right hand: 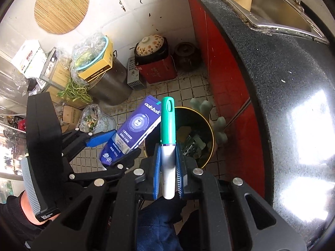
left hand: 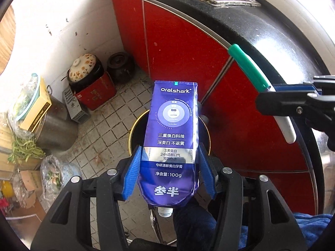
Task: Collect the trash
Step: 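Carry the tube and marker over the bin and open both tools, then swing both open tools back over the counter trash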
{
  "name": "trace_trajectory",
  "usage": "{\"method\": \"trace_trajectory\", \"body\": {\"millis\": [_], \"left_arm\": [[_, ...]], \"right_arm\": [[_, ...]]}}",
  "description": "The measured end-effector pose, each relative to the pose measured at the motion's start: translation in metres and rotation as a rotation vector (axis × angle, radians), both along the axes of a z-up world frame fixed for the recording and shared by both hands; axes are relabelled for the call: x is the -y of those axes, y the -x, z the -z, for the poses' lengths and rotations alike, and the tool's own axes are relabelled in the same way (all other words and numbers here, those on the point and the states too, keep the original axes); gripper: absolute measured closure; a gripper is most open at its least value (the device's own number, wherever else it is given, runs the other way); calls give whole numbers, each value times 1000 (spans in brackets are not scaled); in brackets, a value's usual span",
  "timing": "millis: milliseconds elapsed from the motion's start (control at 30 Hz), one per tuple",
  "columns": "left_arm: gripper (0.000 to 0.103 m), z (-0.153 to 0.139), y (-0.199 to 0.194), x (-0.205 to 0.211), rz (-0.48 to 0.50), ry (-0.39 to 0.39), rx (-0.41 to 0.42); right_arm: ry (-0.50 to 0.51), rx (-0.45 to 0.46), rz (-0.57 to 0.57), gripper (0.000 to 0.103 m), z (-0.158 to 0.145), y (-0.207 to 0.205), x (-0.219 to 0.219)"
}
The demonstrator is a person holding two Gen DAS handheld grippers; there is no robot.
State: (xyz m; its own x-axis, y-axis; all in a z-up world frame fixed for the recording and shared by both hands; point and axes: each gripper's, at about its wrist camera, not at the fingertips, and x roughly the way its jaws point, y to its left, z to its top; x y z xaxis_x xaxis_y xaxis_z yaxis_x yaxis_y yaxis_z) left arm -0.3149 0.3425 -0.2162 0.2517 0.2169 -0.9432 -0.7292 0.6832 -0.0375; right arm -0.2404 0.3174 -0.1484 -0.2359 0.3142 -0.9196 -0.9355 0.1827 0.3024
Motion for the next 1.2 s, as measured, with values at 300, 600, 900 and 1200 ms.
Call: {"method": "trace_trajectory", "body": {"millis": [300,600,900,1200], "left_arm": [[28,5,-3,-2,23,-10,-26],[15,-35,-44,31,165,-89,48],[11,-82,-176,150,583,-124,173],[11,-101,-293,300,977,-128,249]], "right_arm": [[-9,-1,40,46,-3,-12,-2],[-82,25,242,39,-42,-90,80],[-144,172,677,33,-86,-195,260],[-115,262,1067,33,-96,-248,463]]}}
